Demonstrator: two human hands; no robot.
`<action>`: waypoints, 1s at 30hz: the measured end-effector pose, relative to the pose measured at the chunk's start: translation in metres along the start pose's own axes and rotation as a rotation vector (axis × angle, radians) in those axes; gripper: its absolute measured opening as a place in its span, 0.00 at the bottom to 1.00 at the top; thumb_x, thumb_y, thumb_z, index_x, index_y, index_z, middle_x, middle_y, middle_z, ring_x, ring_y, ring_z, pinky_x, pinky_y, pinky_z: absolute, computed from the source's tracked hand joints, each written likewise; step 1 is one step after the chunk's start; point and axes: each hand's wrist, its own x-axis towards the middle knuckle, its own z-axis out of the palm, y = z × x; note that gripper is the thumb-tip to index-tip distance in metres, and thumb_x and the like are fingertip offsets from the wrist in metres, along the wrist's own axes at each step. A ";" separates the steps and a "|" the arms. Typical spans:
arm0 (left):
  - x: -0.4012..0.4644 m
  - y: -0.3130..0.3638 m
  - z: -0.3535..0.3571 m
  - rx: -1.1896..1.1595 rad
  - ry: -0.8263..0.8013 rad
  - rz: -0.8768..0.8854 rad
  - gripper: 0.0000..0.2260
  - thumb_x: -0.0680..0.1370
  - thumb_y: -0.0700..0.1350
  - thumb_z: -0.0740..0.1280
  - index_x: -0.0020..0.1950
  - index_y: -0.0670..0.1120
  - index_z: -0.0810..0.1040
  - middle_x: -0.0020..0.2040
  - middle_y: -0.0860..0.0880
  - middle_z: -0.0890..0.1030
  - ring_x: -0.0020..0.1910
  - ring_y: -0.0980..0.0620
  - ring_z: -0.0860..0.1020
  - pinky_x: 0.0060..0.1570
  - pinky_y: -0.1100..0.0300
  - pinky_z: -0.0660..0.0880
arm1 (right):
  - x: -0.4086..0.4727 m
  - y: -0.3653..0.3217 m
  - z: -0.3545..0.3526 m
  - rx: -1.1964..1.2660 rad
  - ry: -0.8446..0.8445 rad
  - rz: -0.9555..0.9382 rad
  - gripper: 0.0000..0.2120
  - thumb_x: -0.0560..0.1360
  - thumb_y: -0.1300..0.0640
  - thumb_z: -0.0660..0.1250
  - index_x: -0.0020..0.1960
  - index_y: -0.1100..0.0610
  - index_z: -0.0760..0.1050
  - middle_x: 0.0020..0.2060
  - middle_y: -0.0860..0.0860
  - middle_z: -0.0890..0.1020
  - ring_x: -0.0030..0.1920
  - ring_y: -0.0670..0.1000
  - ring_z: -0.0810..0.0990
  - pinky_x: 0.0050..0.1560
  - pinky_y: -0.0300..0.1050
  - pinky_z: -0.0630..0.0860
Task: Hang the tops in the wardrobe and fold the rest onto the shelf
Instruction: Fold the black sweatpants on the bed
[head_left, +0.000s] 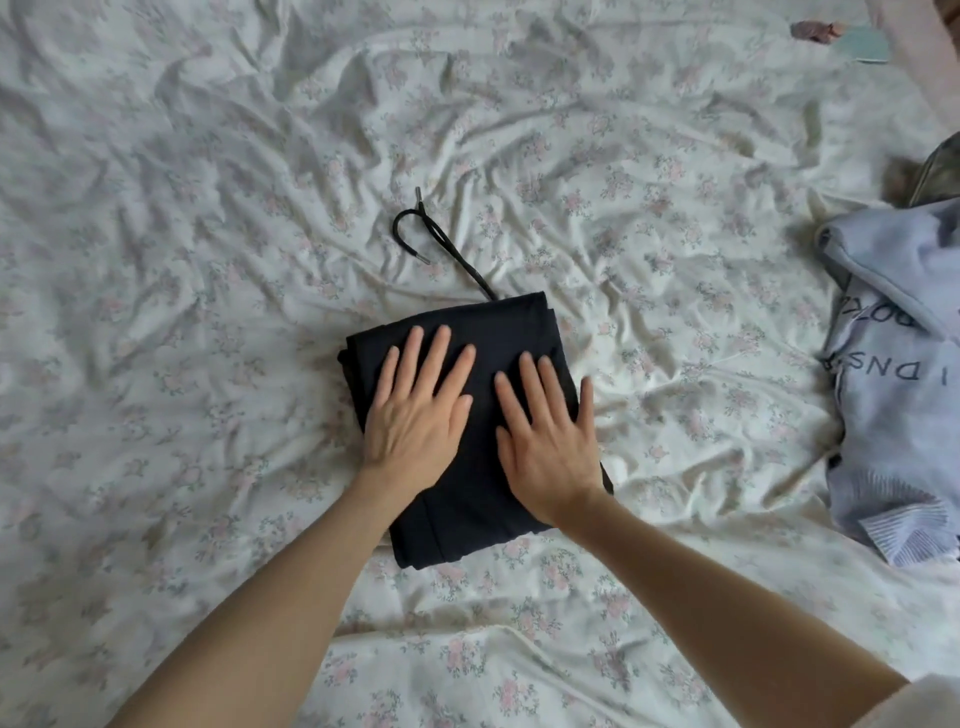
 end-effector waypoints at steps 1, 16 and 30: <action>0.002 -0.007 0.005 -0.001 -0.063 -0.032 0.24 0.81 0.52 0.56 0.76 0.48 0.57 0.77 0.42 0.57 0.76 0.39 0.54 0.73 0.46 0.49 | -0.011 -0.001 0.009 -0.019 -0.035 0.004 0.27 0.78 0.47 0.46 0.75 0.52 0.59 0.75 0.56 0.60 0.75 0.57 0.58 0.70 0.67 0.56; 0.105 -0.058 -0.015 -0.455 -0.779 -0.273 0.45 0.65 0.73 0.65 0.76 0.54 0.57 0.73 0.54 0.66 0.70 0.50 0.67 0.68 0.48 0.65 | -0.068 -0.083 0.021 0.892 0.291 0.936 0.35 0.79 0.50 0.60 0.76 0.46 0.40 0.76 0.54 0.41 0.75 0.51 0.46 0.70 0.40 0.54; 0.086 -0.066 -0.043 -0.846 -0.881 -0.410 0.22 0.66 0.64 0.73 0.56 0.56 0.79 0.51 0.54 0.84 0.50 0.52 0.82 0.51 0.56 0.77 | -0.035 -0.081 -0.031 1.098 0.526 0.731 0.42 0.75 0.67 0.58 0.71 0.30 0.42 0.64 0.51 0.62 0.47 0.33 0.70 0.43 0.24 0.69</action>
